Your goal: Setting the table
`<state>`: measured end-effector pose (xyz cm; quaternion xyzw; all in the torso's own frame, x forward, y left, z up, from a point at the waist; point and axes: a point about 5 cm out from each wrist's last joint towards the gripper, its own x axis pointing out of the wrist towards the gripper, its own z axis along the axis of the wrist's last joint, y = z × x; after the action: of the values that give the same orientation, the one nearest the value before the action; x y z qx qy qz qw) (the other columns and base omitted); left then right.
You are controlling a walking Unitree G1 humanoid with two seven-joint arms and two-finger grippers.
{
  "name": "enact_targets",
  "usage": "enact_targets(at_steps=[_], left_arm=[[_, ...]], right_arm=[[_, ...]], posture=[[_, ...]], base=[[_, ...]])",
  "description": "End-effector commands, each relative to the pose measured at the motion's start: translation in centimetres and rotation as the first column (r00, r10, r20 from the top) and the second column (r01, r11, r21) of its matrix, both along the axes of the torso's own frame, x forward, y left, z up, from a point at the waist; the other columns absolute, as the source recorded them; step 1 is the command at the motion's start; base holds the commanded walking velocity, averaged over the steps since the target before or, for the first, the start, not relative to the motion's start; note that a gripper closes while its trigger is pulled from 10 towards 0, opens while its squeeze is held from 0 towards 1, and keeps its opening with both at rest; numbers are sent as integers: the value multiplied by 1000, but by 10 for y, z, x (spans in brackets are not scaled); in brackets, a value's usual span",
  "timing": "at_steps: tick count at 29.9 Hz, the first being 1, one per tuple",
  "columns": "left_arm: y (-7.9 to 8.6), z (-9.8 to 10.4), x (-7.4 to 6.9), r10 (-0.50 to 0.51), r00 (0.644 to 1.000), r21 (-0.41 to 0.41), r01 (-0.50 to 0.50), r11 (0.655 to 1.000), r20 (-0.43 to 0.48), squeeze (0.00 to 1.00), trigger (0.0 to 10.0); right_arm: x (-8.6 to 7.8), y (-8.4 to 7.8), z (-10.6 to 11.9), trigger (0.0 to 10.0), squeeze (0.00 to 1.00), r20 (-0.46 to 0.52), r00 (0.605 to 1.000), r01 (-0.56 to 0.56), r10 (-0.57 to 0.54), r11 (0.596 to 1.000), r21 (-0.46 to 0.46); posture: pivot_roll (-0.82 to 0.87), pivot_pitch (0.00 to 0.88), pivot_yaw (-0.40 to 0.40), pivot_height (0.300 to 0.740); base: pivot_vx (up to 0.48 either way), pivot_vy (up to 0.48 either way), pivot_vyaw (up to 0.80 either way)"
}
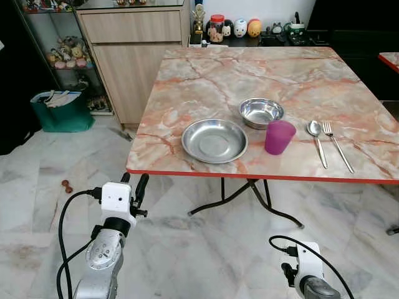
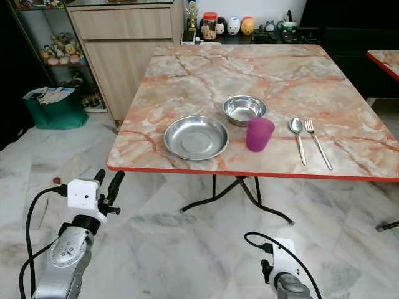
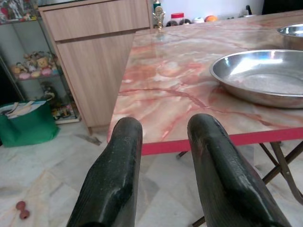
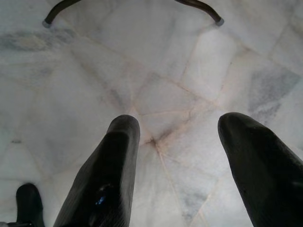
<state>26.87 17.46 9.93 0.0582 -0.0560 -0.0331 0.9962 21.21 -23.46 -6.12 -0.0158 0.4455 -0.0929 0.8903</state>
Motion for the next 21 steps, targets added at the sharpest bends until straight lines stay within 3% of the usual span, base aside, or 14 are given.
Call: enact_targets(at_steps=[1, 6, 21], left_arm=[[2, 8, 4, -5, 1000, -9, 5, 1000, 18, 0, 10000], [2, 8, 3, -13, 1000, -5, 13, 1000, 7, 0, 10000], [0, 5, -1, -34, 999, -5, 34, 999, -13, 0, 10000]], right_arm=[[-2, 0, -1, 10000, 0, -14, 1000, 7, -7, 1000, 13], [-1, -1, -1, 10000, 0, -9, 1000, 7, -7, 1000, 8], [1, -2, 1, 10000, 0, 8, 1000, 9, -9, 1000, 13]], posture=[[17, 0, 8, 740], [17, 0, 9, 740], [29, 0, 2, 740]], base=[[0, 0, -669], [152, 0, -601], [261, 0, 0]])
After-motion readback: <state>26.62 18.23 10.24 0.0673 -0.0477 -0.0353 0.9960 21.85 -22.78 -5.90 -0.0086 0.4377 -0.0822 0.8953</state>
